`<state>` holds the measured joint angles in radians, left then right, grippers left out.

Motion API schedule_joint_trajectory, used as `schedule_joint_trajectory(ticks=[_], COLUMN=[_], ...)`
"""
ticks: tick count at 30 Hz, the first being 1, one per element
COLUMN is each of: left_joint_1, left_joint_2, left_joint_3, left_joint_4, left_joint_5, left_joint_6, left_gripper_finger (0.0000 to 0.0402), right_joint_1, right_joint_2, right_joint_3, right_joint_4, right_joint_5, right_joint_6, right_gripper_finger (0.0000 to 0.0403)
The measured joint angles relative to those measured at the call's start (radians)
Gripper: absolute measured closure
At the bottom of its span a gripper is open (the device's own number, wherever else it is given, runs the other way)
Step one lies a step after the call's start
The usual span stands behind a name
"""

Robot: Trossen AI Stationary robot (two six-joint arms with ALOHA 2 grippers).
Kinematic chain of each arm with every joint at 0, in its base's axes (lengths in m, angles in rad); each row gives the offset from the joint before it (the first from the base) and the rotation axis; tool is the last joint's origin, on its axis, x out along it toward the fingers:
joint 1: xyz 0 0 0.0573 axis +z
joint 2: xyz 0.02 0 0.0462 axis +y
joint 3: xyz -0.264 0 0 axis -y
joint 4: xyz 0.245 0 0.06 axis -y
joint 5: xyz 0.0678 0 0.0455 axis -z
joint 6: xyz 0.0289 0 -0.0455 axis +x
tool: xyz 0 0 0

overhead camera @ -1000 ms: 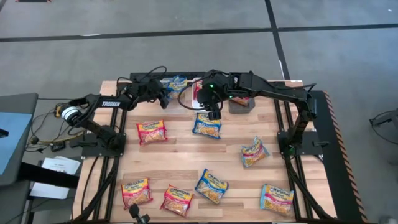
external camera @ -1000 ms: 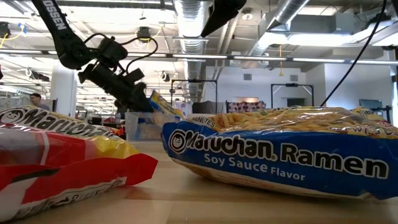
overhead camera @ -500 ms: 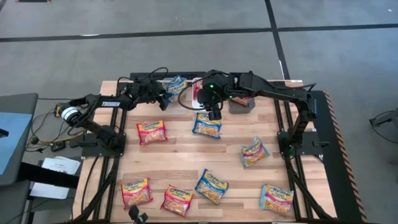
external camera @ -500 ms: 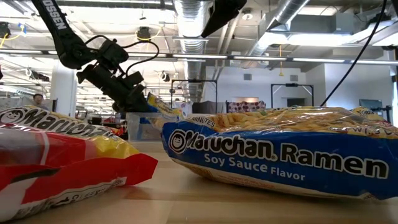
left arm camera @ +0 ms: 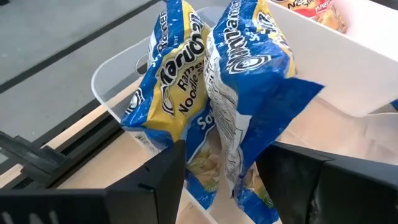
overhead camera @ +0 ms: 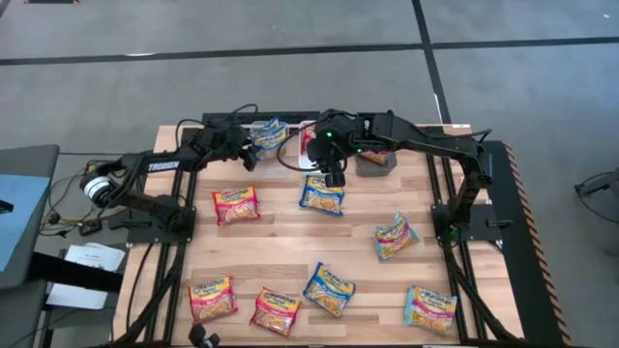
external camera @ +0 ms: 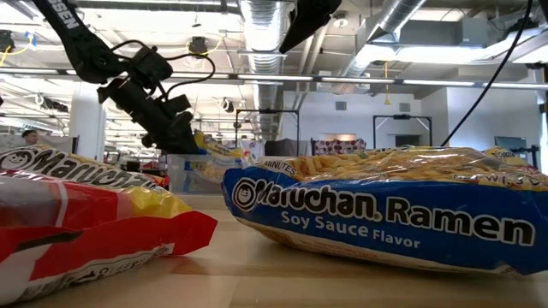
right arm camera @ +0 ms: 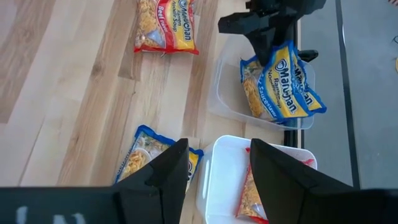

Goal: Sort Maruchan noodles
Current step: Put the blue noodle pack into the transparent bin

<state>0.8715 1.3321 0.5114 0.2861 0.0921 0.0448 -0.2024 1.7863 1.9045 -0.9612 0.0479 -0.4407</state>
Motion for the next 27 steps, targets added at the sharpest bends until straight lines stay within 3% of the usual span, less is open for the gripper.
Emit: schedule_joint_trajectory(ticks=[27], left_joint_1=[0.000], left_joint_2=[-0.159], left_joint_3=[0.000], left_joint_4=[-0.096], left_joint_5=[-0.010], left_joint_6=[0.009], left_gripper_finger=[0.0219], right_joint_1=[-0.001], right_joint_2=[0.000], right_joint_3=[0.000], right_joint_4=[-0.026], right_joint_5=[0.000], right_joint_6=[0.025], right_gripper_finger=[0.0207])
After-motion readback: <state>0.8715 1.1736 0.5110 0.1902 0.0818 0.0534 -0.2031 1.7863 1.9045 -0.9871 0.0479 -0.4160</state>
